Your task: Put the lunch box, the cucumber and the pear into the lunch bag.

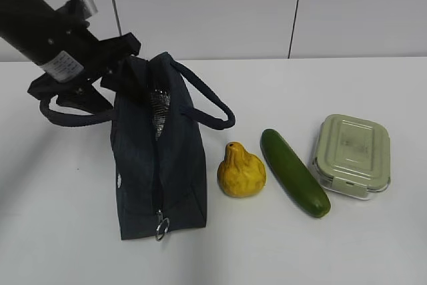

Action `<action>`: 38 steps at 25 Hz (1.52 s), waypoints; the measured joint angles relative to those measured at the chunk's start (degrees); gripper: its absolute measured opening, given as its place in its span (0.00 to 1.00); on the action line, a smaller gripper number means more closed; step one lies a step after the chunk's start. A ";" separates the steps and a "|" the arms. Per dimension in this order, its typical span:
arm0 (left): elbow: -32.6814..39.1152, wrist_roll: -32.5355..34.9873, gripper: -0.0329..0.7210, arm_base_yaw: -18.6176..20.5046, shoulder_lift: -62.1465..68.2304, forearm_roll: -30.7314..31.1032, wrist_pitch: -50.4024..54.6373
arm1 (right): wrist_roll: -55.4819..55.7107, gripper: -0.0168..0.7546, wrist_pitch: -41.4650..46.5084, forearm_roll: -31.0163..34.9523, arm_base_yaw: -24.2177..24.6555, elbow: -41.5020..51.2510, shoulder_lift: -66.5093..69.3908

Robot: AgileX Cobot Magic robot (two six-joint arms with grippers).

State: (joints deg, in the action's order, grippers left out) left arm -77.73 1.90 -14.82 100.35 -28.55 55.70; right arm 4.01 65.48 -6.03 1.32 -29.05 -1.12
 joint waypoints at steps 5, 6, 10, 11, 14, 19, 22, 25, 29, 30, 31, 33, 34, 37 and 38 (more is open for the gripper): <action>0.00 0.00 0.56 0.00 0.75 0.81 0.16 | 0.00 0.64 0.00 0.00 0.00 0.00 0.00; 0.00 0.00 0.51 0.00 0.75 0.82 0.22 | 0.00 0.64 0.00 0.00 0.00 0.00 0.00; 0.00 1.02 0.17 0.00 0.75 0.82 0.38 | 0.00 0.64 0.00 0.00 0.00 0.00 0.00; 0.00 1.11 0.10 0.00 0.75 0.82 0.26 | 0.00 0.64 0.00 0.00 0.00 0.00 0.00; 0.00 1.51 0.05 0.00 0.75 0.82 -0.46 | 0.00 0.64 0.00 0.00 0.00 0.00 0.00; -0.74 1.69 0.05 0.00 0.77 1.00 -2.58 | 0.00 0.64 0.00 0.00 0.00 0.00 0.00; -0.77 1.69 0.05 0.00 0.77 1.00 -2.78 | 0.00 0.64 0.00 0.00 0.00 0.00 0.00; -0.77 1.69 0.05 0.00 0.77 1.00 -2.78 | 0.00 0.64 0.00 0.00 0.00 0.00 0.00; -0.77 1.69 0.05 0.00 0.77 1.00 -2.84 | 0.00 0.64 0.00 0.00 0.00 0.00 0.00; -0.77 1.69 0.05 0.00 0.77 1.00 -2.84 | 0.00 0.64 0.00 0.63 0.00 0.00 0.00; -0.77 1.69 0.05 0.00 0.77 1.00 -2.84 | -0.12 0.64 0.00 1.28 0.00 0.00 0.00; -0.77 1.69 0.05 0.00 0.77 1.02 -2.84 | -0.12 0.64 0.00 3.45 0.00 0.00 0.63; -0.77 1.69 0.05 0.00 0.77 1.09 -2.84 | -0.12 0.64 0.00 4.54 0.00 0.00 1.93; -0.81 1.69 0.05 0.00 0.77 1.58 -2.69 | -0.60 0.64 -0.34 7.18 0.00 0.00 9.99; -0.81 1.69 0.05 0.00 0.77 2.03 -2.60 | -0.69 0.64 -0.60 7.62 0.00 0.00 13.19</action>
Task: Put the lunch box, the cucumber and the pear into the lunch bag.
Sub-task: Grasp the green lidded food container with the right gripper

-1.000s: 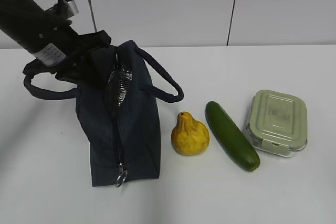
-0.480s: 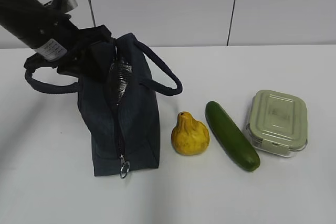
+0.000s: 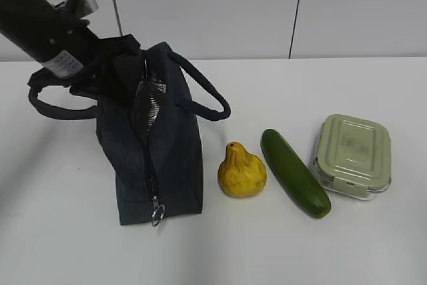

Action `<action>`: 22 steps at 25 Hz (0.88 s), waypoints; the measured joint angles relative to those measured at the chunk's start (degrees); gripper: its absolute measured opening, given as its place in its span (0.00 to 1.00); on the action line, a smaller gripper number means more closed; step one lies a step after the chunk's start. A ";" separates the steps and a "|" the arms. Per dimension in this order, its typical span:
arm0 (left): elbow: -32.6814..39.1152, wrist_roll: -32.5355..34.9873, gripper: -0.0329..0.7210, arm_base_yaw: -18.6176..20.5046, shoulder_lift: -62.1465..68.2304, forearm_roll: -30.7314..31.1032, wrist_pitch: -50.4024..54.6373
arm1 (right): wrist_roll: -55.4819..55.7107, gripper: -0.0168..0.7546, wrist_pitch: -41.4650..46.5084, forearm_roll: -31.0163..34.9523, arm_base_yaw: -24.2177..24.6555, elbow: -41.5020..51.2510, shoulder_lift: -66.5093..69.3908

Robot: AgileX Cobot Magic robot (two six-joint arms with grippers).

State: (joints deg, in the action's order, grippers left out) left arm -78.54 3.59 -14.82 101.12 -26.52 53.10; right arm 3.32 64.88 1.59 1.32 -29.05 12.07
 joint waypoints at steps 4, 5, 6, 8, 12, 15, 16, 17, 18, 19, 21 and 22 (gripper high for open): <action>0.00 0.02 0.05 0.00 0.00 1.71 0.30 | -1.08 0.64 -1.61 2.61 0.00 0.00 9.56; 0.00 0.02 0.05 0.00 0.00 1.84 0.34 | -1.89 0.64 -2.53 3.95 0.00 0.00 11.65; 0.00 0.02 0.05 0.00 0.00 1.83 0.36 | -2.87 0.64 -3.71 5.38 0.00 0.00 13.52; 0.00 0.02 0.05 0.00 0.00 1.83 0.41 | -4.22 0.64 -7.37 8.58 0.00 -0.11 16.91; 0.00 0.02 0.05 0.00 0.00 1.83 0.41 | -10.78 0.64 -14.14 16.87 0.00 -0.11 24.56; 0.00 0.02 0.05 0.00 0.00 1.83 0.41 | -18.12 0.64 -18.87 23.65 0.00 -0.23 32.86; 0.00 0.02 0.05 0.00 0.00 1.83 0.41 | -19.99 0.64 -20.05 25.21 0.00 -0.46 35.21; 0.00 0.02 0.04 0.00 0.00 1.83 0.52 | -22.48 0.64 -21.39 27.07 0.00 -0.91 38.01; -0.02 0.02 0.04 0.00 0.00 1.83 0.65 | -24.24 0.64 -22.54 28.56 0.00 -1.27 40.92; -0.07 0.02 0.04 0.00 0.00 1.83 0.73 | -26.49 0.64 -23.71 30.94 0.28 -2.00 43.66; -0.07 0.02 0.04 0.00 0.00 1.83 0.84 | -31.34 0.64 -24.53 35.06 1.86 -3.15 48.40; -0.07 0.02 0.04 0.00 0.00 1.83 0.84 | -34.40 0.64 -24.54 37.84 3.09 -3.56 50.47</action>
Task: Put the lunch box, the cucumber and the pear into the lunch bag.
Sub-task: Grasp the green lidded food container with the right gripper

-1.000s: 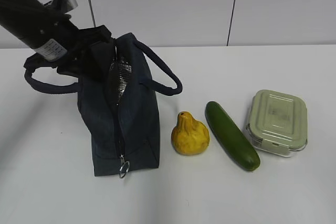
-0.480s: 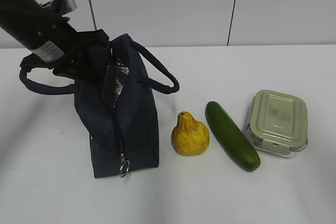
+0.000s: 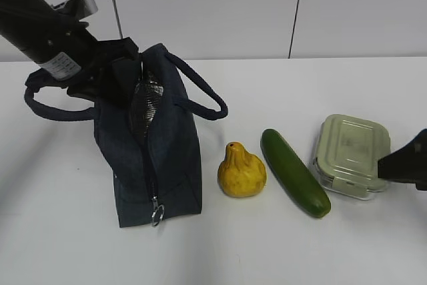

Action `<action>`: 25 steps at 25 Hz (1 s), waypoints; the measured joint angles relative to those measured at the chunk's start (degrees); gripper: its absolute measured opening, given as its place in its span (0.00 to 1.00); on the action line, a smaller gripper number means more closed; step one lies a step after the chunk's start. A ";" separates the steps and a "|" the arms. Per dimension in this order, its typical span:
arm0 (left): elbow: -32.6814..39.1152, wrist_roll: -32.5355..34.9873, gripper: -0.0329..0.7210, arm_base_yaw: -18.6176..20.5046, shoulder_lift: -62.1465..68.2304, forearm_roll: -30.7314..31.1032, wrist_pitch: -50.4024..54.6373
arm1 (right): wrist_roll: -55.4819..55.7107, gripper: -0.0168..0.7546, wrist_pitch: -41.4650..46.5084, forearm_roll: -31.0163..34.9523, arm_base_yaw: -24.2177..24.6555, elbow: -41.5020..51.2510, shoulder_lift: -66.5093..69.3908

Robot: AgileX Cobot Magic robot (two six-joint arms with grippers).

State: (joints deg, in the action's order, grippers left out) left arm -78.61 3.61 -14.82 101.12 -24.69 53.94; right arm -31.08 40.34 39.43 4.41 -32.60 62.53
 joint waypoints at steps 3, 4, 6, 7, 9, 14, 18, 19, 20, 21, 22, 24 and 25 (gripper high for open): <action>0.00 0.00 0.04 0.00 0.00 0.00 0.13 | -9.13 0.64 1.21 8.94 6.32 -1.75 7.08; 0.00 0.00 0.04 0.00 0.00 0.00 0.13 | -11.64 0.64 2.02 12.03 8.77 -2.30 9.35; 0.00 0.00 0.04 0.00 0.00 0.00 0.13 | -16.92 0.64 3.76 16.34 12.25 -3.34 13.03; 0.00 0.00 0.04 0.00 0.00 0.00 0.13 | -18.55 0.64 4.80 18.04 13.51 -4.02 15.62; 0.00 0.00 0.04 0.00 0.00 -0.05 0.17 | -20.40 0.64 6.22 19.29 15.24 -5.61 19.66; 0.00 0.00 0.04 0.00 0.00 -0.05 0.17 | -21.86 0.64 7.57 19.81 18.31 -9.15 28.33; 0.00 0.00 0.04 0.00 0.00 -0.05 0.17 | -22.09 0.64 7.96 18.59 18.98 -12.92 33.12; 0.00 0.00 0.04 0.00 0.00 -0.05 0.17 | -22.09 0.64 7.96 18.41 19.08 -13.77 34.06; 0.00 0.05 0.04 0.00 0.00 -0.05 0.23 | -22.20 0.64 7.96 18.31 19.08 -14.40 34.87; 0.00 0.05 0.04 0.00 0.00 -0.05 0.19 | -22.20 0.64 8.00 18.31 19.08 -14.96 35.45; 0.00 0.05 0.04 0.00 0.00 -0.05 0.19 | -22.31 0.64 8.36 18.57 19.08 -15.66 36.09; 0.00 0.05 0.04 0.00 0.00 -0.05 0.24 | -22.31 0.64 9.55 19.11 19.08 -16.61 37.42; 0.00 0.05 0.04 0.00 0.00 -0.05 0.30 | -22.40 0.64 10.31 19.25 19.08 -17.12 37.98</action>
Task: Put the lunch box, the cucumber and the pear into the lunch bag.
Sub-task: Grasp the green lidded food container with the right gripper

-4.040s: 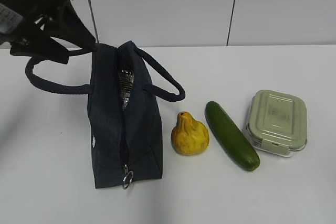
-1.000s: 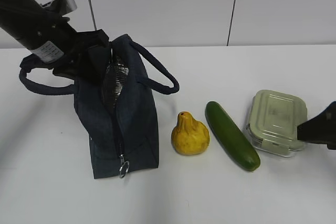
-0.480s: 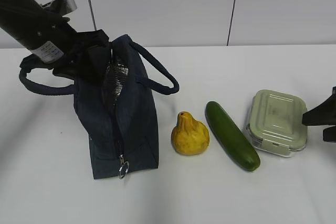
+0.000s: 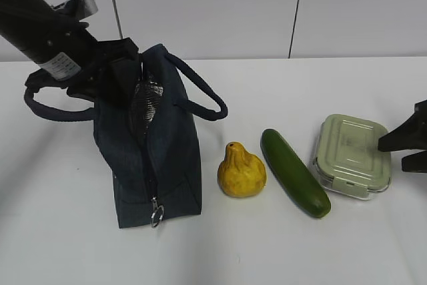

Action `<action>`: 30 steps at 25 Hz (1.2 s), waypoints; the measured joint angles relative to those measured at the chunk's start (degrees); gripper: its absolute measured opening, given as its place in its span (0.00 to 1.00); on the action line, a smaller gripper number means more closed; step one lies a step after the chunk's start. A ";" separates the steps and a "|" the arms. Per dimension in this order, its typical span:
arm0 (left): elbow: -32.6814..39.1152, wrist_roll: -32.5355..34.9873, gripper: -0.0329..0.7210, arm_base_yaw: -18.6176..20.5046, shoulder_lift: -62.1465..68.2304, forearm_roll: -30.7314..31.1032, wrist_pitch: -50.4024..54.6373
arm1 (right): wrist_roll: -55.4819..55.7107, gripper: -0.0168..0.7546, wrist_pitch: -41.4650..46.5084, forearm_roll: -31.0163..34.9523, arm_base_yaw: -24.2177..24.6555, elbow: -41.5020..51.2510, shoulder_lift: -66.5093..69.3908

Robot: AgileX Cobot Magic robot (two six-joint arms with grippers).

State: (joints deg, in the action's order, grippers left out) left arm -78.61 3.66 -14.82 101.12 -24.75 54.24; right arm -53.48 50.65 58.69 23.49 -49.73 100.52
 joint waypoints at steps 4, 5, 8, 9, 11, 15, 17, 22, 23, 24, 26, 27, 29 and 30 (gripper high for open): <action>0.00 0.00 0.04 0.00 0.00 0.00 0.11 | 0.00 0.65 1.89 0.03 0.00 -1.21 2.14; 0.00 0.00 0.04 0.00 0.00 0.00 0.11 | 0.00 0.67 2.02 0.03 0.00 -1.44 2.84; 0.00 0.00 0.04 0.00 0.00 0.00 0.13 | -0.11 0.82 2.02 0.66 0.00 -1.54 4.61; 0.00 0.00 0.04 0.00 0.00 0.00 0.13 | -0.33 0.85 2.02 1.04 0.00 -1.54 5.41; 0.00 0.00 0.04 0.00 0.00 0.00 0.17 | -1.90 0.86 2.02 2.29 0.00 -1.54 6.59; 0.00 0.00 0.04 0.00 0.00 0.00 0.17 | -5.37 0.86 2.10 5.28 0.00 -1.93 8.70; 0.00 0.00 0.04 0.00 0.00 0.00 0.17 | -6.09 0.86 2.10 5.86 0.00 -2.55 9.92; 0.00 0.00 0.04 0.00 0.00 0.00 0.23 | -6.96 0.82 3.05 7.02 0.00 -4.37 12.26; 0.00 0.00 0.04 0.00 0.00 0.06 0.28 | -6.96 0.81 3.84 7.18 0.00 -4.94 12.93; 0.00 0.00 0.04 0.00 0.00 0.06 0.28 | -6.96 0.80 4.91 7.31 0.00 -5.68 13.54; 0.00 0.00 0.04 0.00 0.00 0.06 0.28 | -6.96 0.79 6.91 7.42 0.00 -6.79 15.02; 0.00 0.00 0.04 0.00 0.00 0.06 0.28 | -6.96 0.79 7.57 7.53 0.00 -7.24 15.88; 0.00 0.00 0.04 0.00 0.00 0.06 0.28 | -6.96 0.79 8.72 7.86 0.00 -7.72 16.83; 0.00 0.00 0.04 0.00 0.00 0.06 0.28 | -6.96 0.79 9.12 8.01 0.00 -7.73 17.12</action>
State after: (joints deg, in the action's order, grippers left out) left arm -78.61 3.66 -14.82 101.12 -24.69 54.53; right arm -60.44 59.77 66.69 23.49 -57.45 117.64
